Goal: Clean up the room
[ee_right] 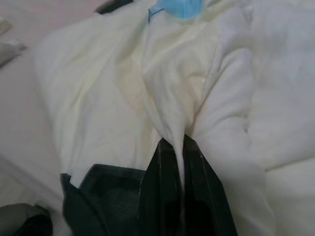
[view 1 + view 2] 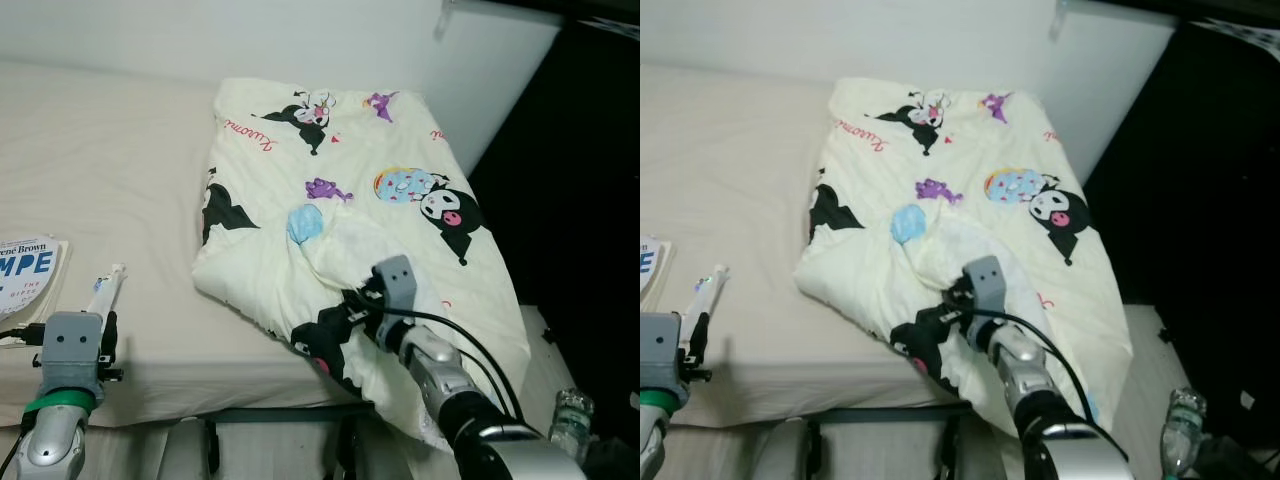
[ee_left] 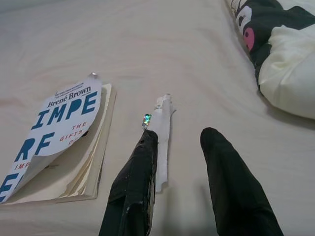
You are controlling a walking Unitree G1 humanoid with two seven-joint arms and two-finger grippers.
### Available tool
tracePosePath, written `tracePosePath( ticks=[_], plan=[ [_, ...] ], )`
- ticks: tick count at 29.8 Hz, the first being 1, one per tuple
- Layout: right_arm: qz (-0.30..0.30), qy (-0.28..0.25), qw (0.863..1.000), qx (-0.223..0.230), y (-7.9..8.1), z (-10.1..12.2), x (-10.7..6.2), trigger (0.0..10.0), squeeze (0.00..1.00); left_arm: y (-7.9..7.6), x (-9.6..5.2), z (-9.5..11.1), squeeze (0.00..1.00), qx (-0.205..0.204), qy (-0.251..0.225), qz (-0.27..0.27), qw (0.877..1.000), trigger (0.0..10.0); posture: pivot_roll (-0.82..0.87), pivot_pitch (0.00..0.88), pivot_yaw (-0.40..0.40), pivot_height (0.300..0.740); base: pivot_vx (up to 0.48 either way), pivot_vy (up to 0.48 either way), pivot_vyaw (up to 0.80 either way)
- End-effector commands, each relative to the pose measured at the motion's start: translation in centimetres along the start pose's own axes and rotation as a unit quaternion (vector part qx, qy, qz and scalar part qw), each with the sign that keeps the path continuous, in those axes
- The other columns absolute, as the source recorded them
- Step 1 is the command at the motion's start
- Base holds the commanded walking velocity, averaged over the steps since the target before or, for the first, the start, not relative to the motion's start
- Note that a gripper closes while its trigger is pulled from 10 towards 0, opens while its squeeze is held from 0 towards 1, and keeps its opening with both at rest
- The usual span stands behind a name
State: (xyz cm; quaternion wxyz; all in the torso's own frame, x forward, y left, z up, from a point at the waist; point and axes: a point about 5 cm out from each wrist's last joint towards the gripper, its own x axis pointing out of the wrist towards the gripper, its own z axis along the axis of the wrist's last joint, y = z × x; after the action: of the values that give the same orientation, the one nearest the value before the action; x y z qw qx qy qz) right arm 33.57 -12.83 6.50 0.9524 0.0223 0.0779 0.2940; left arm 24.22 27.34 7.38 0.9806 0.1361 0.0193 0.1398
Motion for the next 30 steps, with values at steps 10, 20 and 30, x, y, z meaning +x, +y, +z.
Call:
tracePosePath(
  ticks=[10,20,30],
  plan=[
    [0.132,-0.037,0.991,0.005,2.7,-2.2,-2.6,0.0,0.0,-1.6,0.5,-0.1,0.0,-0.001,0.004,-0.031,1.0,10.0,0.08,0.017,-0.06,0.606,0.0,0.0,0.0],
    [0.246,-0.022,0.967,0.071,5.1,-3.5,-4.2,0.0,0.0,-2.4,0.5,0.0,0.0,0.001,0.0,-0.044,0.999,10.0,0.1,0.022,-0.063,0.606,0.0,0.0,0.0],
    [0.344,0.007,0.935,0.089,7.1,-3.6,-5.2,0.0,0.0,-2.7,0.3,-0.1,0.0,0.009,0.001,-0.053,0.999,10.0,0.1,0.035,-0.069,0.606,0.0,0.0,0.0]
  ],
)
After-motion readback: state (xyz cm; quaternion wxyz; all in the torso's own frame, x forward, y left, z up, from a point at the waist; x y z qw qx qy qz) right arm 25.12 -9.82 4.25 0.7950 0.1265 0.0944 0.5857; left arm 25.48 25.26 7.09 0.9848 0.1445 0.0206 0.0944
